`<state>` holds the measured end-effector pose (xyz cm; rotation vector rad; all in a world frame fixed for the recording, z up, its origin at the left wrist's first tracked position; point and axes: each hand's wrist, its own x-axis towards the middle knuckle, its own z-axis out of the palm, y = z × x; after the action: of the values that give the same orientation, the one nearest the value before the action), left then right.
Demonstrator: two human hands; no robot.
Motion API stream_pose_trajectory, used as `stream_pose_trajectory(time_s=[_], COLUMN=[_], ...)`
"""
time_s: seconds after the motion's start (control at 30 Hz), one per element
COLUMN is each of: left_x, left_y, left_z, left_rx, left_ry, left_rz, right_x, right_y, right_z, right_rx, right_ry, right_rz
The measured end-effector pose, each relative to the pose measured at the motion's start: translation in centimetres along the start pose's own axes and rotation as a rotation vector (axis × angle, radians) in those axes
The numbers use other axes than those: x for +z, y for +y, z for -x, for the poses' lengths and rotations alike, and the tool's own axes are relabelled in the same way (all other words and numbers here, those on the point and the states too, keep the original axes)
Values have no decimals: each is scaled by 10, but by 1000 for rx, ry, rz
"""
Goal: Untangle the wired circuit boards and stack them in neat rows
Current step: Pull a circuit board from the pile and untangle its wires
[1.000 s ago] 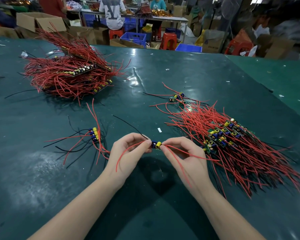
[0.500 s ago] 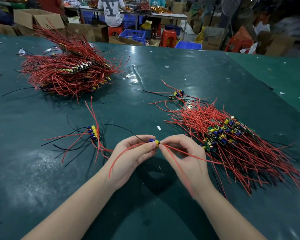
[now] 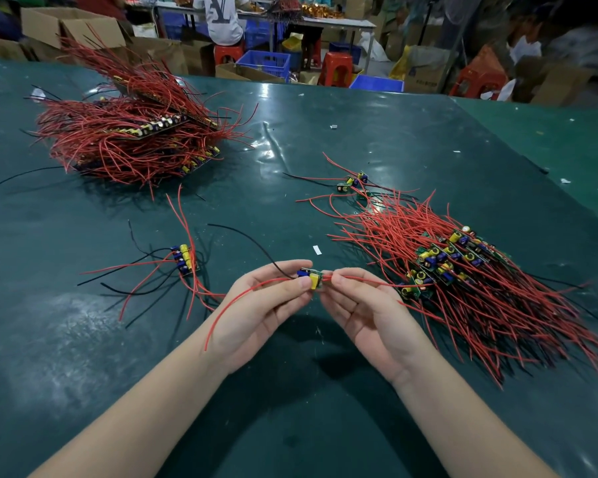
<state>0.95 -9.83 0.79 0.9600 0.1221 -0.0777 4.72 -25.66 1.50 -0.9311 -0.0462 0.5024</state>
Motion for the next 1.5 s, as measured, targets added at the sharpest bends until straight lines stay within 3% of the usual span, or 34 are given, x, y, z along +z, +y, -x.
stream_pose_trajectory(time_s=[0.2,0.53,0.87,1.13,1.5], left_x=[1,4,6,6,0], left_y=[0,-3,0,-2,-1], left_z=[2,5,5,4,1], left_rx=[4,136,140,129,62], left_ry=[-4,108,92,127,105], left_rz=[-13,-273,-280,-234,-125], right_x=[-2,-6,-4,-8,-11], right_y=[3,7,4,5,7], right_z=[-2,-1,-3,-7,-9], right_rx=[89,-105,37,-52,77], right_ry=[14,-15,2,-20,69], right_rz=[-79,157,1,81,103])
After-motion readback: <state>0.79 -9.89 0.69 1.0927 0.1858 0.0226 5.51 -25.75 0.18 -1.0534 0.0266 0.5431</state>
